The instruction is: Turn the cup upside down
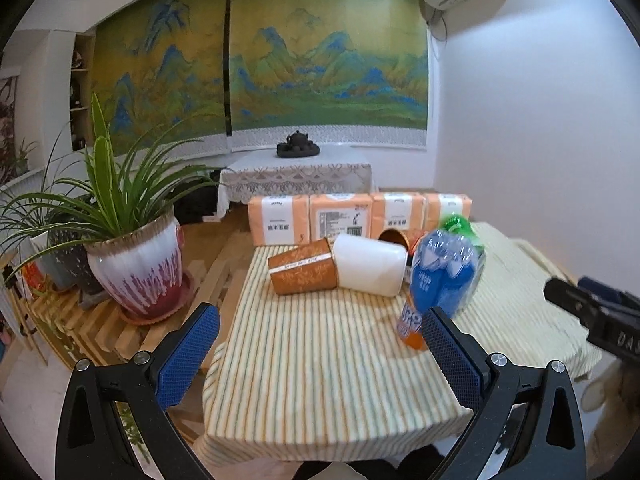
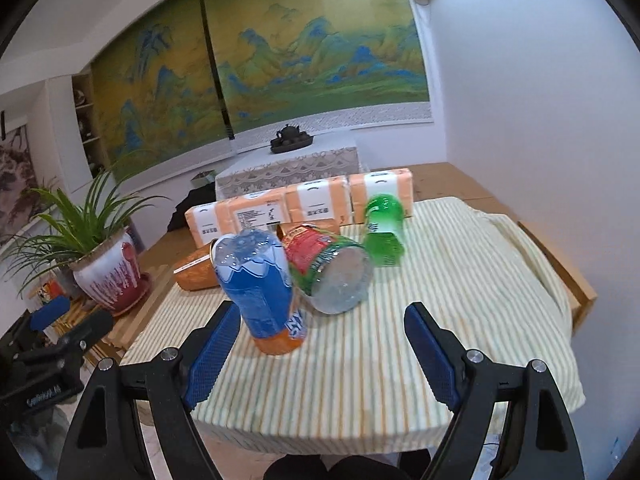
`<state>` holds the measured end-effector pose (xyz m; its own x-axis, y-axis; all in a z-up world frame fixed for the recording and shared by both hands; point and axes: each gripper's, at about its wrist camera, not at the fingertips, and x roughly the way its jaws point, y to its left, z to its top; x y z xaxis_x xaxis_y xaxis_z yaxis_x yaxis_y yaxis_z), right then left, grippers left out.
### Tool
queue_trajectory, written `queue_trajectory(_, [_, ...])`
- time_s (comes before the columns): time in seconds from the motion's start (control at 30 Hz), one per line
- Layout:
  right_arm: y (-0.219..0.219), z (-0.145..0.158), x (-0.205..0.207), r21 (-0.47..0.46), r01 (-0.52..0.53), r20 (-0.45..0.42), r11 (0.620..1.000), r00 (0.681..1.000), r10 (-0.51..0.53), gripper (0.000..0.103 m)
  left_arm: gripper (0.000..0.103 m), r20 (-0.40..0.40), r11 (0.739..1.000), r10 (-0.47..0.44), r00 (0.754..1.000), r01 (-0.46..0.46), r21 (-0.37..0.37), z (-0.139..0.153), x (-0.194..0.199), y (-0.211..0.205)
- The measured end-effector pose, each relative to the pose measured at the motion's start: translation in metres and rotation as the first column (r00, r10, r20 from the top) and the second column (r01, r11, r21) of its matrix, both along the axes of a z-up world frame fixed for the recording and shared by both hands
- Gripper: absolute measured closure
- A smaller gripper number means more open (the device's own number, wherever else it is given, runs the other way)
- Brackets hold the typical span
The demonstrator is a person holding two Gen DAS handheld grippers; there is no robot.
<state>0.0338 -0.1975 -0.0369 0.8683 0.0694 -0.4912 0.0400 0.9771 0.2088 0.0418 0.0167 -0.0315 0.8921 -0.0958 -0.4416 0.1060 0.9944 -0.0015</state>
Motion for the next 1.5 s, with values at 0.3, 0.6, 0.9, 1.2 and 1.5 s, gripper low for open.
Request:
queue_trajectory(0.3, [-0.001, 0.004, -0.016, -0.02, 0.008, 0.016, 1.0, 1.0, -0.008, 0.022, 0.001, 0.025, 1.0, -0.008, 1.0, 0.009, -0.016, 0.01, -0.011, -0.009])
queue_trajectory(0.6, [0.005, 0.008, -0.022, -0.024, 0.01, 0.036, 1.0, 0.999, -0.01, 0.022, 0.001, 0.019, 1.0, -0.012, 1.0, 0.012, -0.012, 0.009, -0.017, -0.011])
queue_trajectory(0.9, [0.008, 0.009, -0.024, -0.039, 0.016, 0.04, 0.999, 0.999, -0.014, 0.022, 0.001, 0.022, 1.0, -0.017, 1.0, 0.018, -0.008, 0.01, -0.016, -0.011])
queue_trajectory(1.2, [0.008, 0.009, -0.023, -0.036, 0.015, 0.034, 0.999, 0.999, -0.014, 0.022, 0.001, 0.019, 1.0, -0.022, 1.0, 0.022, -0.005, 0.009, -0.014, -0.013])
queue_trajectory(1.5, [0.006, 0.007, -0.021, -0.034, 0.023, 0.034, 0.999, 0.999, -0.021, 0.022, 0.001, 0.018, 1.0, -0.022, 1.0, 0.023, -0.004, 0.009, -0.014, -0.012])
